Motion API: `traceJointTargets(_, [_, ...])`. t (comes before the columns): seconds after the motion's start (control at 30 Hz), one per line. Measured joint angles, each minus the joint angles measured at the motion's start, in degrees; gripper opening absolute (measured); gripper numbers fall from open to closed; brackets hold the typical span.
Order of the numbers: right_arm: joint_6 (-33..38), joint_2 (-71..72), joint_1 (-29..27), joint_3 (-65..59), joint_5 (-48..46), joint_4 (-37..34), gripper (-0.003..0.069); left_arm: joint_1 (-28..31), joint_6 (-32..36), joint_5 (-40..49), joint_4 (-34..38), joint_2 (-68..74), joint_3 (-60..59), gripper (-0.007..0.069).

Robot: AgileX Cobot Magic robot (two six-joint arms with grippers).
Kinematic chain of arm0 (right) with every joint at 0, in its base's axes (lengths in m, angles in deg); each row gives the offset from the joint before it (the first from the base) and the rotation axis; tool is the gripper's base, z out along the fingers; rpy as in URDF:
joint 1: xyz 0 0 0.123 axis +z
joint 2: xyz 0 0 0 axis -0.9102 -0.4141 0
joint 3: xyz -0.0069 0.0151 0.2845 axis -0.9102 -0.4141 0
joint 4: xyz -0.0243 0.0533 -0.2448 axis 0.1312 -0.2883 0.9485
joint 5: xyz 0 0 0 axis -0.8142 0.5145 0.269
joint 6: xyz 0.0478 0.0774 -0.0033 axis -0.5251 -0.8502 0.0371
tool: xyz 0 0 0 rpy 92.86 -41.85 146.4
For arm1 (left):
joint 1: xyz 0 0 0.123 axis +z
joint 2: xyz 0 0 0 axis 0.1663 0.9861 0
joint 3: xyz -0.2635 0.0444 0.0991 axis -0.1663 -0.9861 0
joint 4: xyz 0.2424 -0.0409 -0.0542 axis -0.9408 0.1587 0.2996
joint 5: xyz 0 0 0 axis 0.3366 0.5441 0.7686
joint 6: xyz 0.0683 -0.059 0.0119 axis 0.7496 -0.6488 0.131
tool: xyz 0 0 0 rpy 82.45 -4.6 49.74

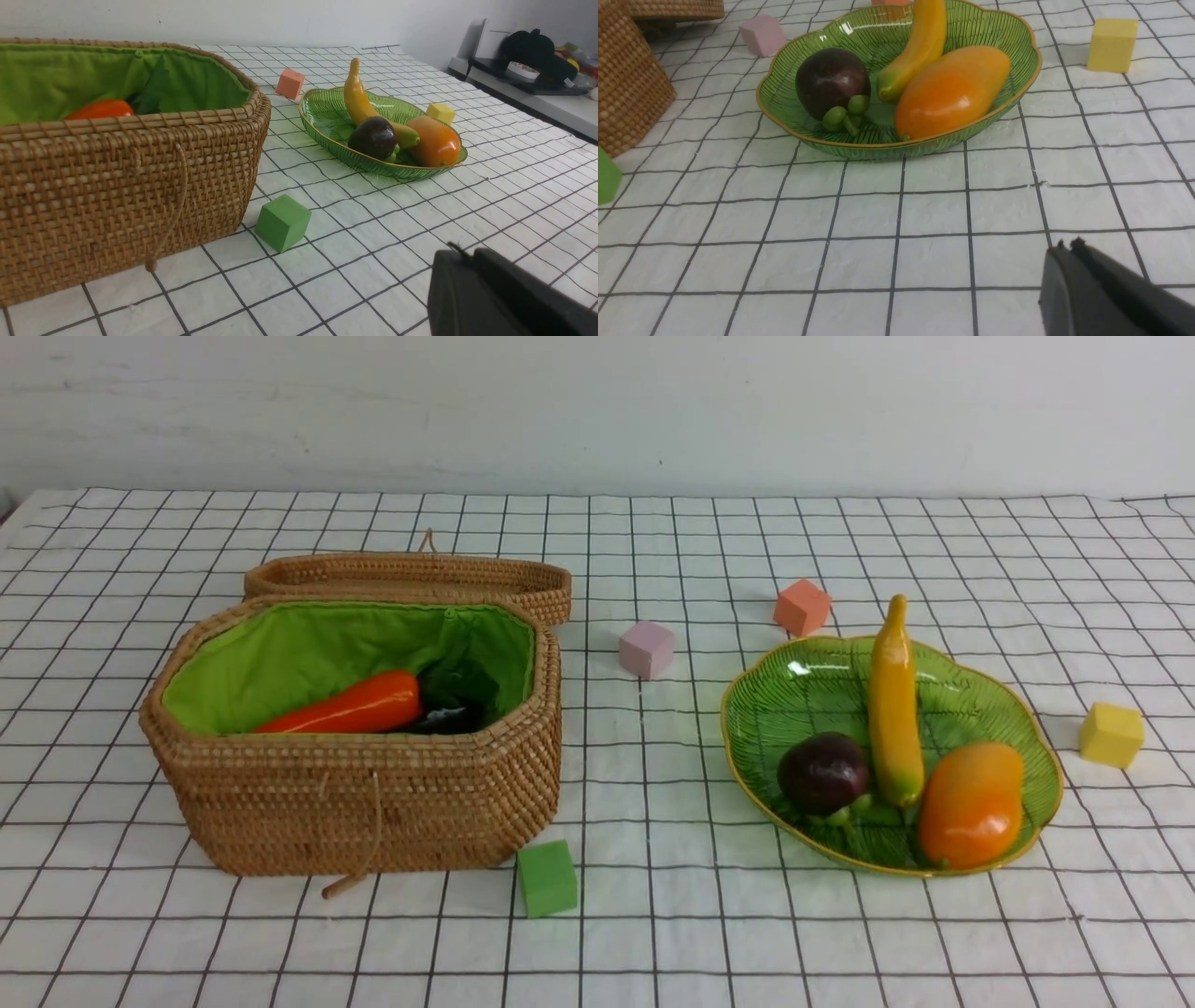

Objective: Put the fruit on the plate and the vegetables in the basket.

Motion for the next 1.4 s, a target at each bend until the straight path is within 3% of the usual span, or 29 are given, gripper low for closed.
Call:
traceJointTargets(0.4, [0.05, 0.0, 0.0, 0.0, -0.02, 0.38, 0.0001, 2.0, 1.3, -2.38, -6.1, 0.0, 0.0, 0.0029])
traceJointTargets(0.53, [0.05, 0.0, 0.0, 0.0, -0.02, 0.38, 0.0003, 11.95, 4.01, -9.15, -2.86, 0.0, 0.0, -0.0013])
traceJointTargets(0.67, [0.05, 0.0, 0.0, 0.0, -0.02, 0.42, 0.0008, 25.32, 17.77, -11.91, 10.59, 0.0, -0.06, -0.0013])
traceJointTargets(0.7, [0.05, 0.0, 0.0, 0.0, -0.02, 0.42, 0.0008, 25.32, 18.48, -11.92, 10.59, 0.0, -0.06, -0.0013])
traceJointTargets(0.77, [0.05, 0.0, 0.0, 0.0, -0.02, 0.42, 0.001, 31.23, 26.49, -12.75, 18.49, 0.0, -1.12, -0.0013])
traceJointTargets(0.83, [0.05, 0.0, 0.0, 0.0, -0.02, 0.42, 0.0012, 35.18, 29.87, -13.98, 23.53, 0.0, -2.98, -0.0013])
traceJointTargets(0.97, [0.05, 0.0, 0.0, 0.0, -0.02, 0.42, 0.0017, 39.33, 30.71, -14.91, 27.67, 0.0, -6.13, -0.0013])
traceJointTargets(1.1, [0.05, 0.0, 0.0, 0.0, -0.02, 0.42, 0.0022, 40.4, 28.68, -0.48, 28.37, 0.0, -6.55, -0.0013])
traceJointTargets(1.2, [0.05, 0.0, 0.0, 0.0, -0.02, 0.48, 0.0026, 40.4, 27.48, 3.98, 28.37, 0.0, -6.83, -0.0013])
traceJointTargets(1.4, [0.05, 0.0, 0.0, 0.0, -0.02, 0.52, 0.0035, 40.4, 26.11, 4.89, 28.6, 0.0, -6.83, -0.0013])
